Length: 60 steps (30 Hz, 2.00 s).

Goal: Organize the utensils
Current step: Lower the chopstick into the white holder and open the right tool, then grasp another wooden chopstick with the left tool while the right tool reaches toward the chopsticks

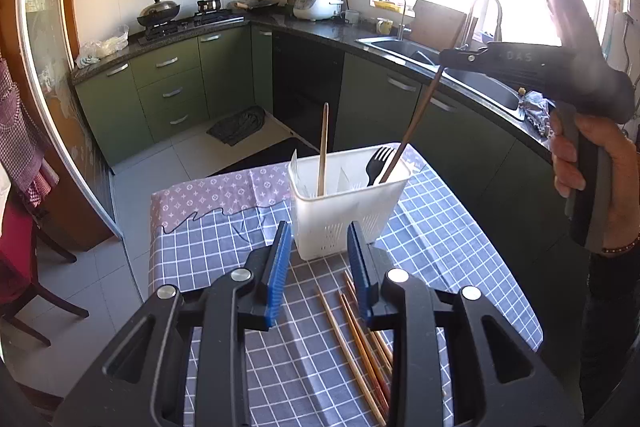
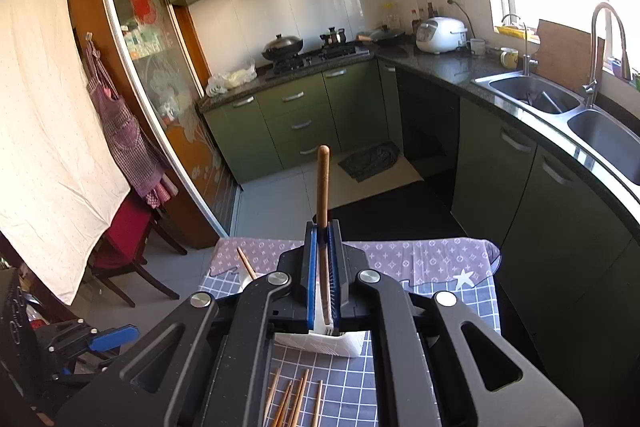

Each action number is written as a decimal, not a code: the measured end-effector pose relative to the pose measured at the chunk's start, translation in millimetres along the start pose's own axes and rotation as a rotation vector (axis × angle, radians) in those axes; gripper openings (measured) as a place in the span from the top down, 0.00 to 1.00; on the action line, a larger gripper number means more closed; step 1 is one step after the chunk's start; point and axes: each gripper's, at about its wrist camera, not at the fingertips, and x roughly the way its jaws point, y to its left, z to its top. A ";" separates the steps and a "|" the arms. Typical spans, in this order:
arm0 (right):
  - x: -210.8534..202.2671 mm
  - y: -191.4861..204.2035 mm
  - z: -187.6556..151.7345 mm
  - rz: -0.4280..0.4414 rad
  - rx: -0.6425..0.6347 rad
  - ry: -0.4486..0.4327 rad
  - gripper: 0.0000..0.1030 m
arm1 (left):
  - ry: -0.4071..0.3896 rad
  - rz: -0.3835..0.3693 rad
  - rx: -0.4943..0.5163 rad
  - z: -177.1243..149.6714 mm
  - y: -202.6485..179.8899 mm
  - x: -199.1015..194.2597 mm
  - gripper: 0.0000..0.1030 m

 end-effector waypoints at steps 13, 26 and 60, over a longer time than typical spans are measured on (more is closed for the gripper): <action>9.3 -0.3 -44.9 0.026 -0.043 0.052 0.92 | 0.163 -0.038 -0.017 -28.1 -7.3 39.4 0.68; -6.5 -41.1 -214.5 -0.039 -0.021 0.186 0.86 | 0.498 0.004 -0.110 -87.9 -13.1 132.6 0.69; 30.6 -72.8 -264.5 0.025 0.051 0.366 0.86 | 0.630 0.078 -0.157 -97.2 -18.4 181.6 0.94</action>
